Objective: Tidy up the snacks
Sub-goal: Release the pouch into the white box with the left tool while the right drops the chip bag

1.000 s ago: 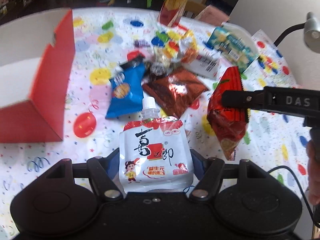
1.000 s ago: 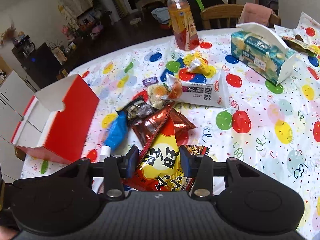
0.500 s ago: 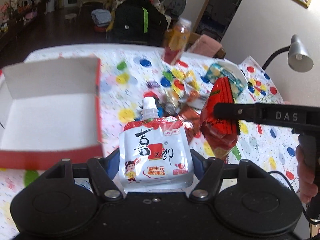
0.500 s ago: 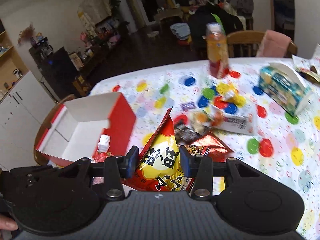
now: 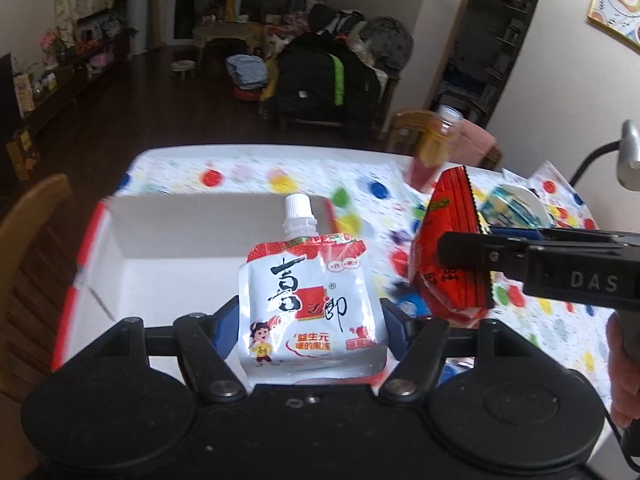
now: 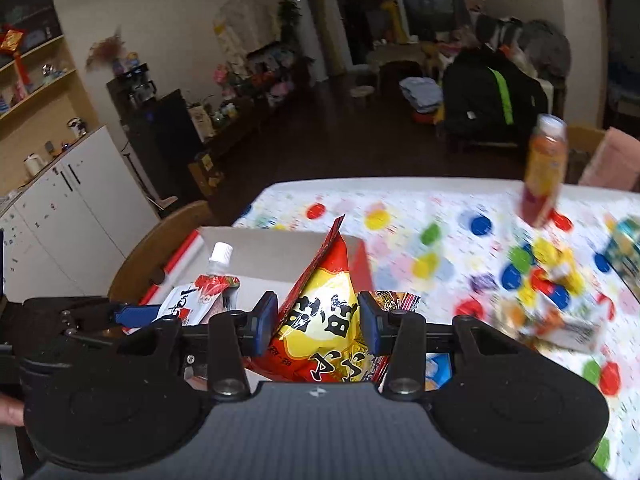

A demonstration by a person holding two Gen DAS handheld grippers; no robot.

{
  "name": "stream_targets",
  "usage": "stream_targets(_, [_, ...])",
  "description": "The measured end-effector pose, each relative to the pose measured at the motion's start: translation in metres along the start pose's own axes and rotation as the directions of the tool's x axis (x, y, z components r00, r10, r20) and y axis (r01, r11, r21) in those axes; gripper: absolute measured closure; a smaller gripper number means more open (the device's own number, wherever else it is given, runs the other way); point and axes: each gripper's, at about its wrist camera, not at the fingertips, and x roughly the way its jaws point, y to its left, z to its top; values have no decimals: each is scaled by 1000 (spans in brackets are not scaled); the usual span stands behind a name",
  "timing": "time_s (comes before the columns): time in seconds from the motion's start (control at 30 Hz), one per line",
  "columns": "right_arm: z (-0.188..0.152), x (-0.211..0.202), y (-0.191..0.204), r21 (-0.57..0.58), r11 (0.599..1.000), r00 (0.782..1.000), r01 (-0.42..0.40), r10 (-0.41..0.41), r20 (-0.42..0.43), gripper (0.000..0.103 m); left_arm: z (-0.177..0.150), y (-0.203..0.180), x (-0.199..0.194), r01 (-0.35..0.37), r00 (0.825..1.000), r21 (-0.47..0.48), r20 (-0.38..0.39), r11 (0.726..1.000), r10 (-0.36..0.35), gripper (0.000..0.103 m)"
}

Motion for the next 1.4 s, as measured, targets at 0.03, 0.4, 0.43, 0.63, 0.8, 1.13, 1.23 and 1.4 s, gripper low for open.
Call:
stream_targets(0.03, [2, 5, 6, -7, 1000, 1000, -5, 5, 2, 61, 3, 8, 0, -11, 1000, -4, 0, 1000, 11, 34])
stream_targets(0.4, [10, 66, 56, -62, 997, 999, -37, 37, -3, 61, 13, 81, 34, -98, 994, -22, -42, 995, 97, 34])
stream_targets(0.43, [9, 73, 57, -68, 997, 999, -35, 35, -6, 61, 12, 86, 37, -100, 994, -16, -49, 995, 99, 35])
stream_targets(0.63, [-4, 117, 60, -83, 996, 997, -13, 6, -80, 61, 4, 105, 69, -118, 987, 3, -108, 993, 117, 34])
stream_targets(0.8, [-16, 141, 58, -103, 995, 990, 14, -28, -136, 61, -3, 113, 91, -116, 982, 28, -147, 993, 119, 34])
stream_targets(1.13, [-32, 161, 60, -113, 993, 978, 19, -42, -206, 60, -13, 114, 117, -87, 974, 59, -203, 994, 98, 34])
stream_targets(1.23, [-35, 165, 59, -107, 994, 974, 29, -52, -219, 60, -15, 114, 123, -81, 970, 63, -226, 995, 93, 34])
stream_targets(1.4, [-37, 171, 62, -108, 994, 971, 29, -54, -231, 59, -16, 118, 128, -73, 967, 50, -242, 996, 83, 35])
